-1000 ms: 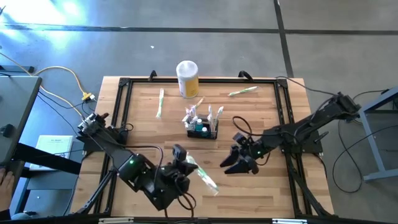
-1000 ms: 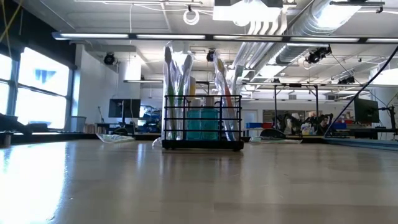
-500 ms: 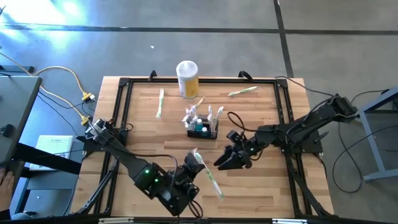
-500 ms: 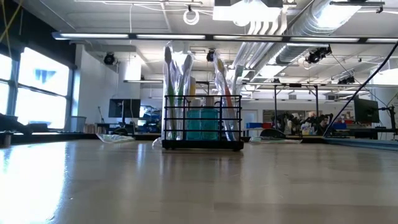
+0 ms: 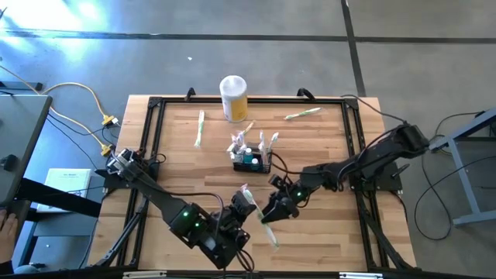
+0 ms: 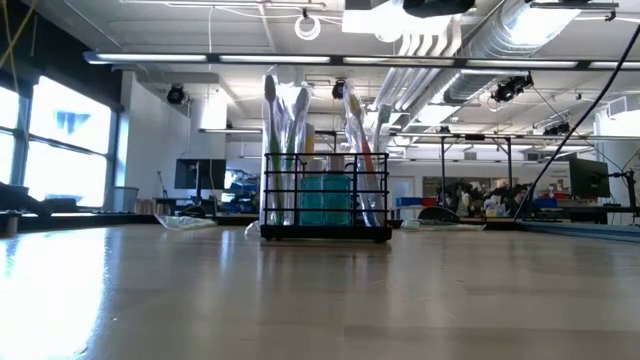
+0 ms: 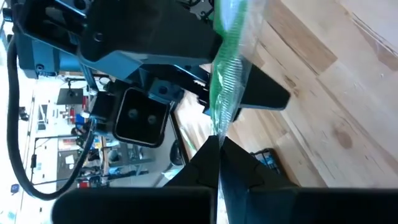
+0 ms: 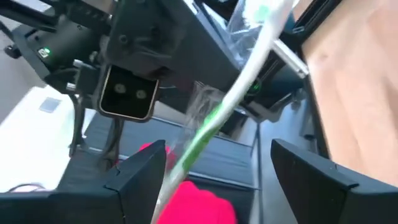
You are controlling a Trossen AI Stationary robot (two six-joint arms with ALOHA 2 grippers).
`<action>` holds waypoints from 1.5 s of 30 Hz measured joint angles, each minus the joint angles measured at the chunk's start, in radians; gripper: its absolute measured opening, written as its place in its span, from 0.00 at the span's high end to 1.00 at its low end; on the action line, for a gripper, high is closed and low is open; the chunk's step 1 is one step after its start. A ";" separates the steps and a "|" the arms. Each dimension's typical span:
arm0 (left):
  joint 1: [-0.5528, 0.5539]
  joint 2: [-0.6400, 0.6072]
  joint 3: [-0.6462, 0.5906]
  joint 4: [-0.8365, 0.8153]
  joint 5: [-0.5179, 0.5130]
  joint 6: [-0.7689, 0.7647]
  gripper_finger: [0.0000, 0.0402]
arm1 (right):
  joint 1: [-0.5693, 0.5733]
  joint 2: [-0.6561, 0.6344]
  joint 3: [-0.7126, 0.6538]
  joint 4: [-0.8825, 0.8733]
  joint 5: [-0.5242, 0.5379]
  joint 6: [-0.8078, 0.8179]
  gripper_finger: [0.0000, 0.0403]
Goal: Pick & Place toothbrushing station
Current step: Put the bottom green toothbrush into the right section wire organizer
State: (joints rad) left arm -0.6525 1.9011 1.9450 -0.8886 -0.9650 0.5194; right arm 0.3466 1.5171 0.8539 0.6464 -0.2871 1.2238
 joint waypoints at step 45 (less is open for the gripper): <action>0.012 -0.003 0.002 -0.008 0.250 -0.112 0.87 | 0.003 0.062 -0.002 0.072 -0.062 -0.211 0.96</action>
State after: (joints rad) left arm -0.6410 1.8980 1.9465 -0.8962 -0.7146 0.4069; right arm 0.3491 1.5787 0.8518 0.7186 -0.3486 1.0133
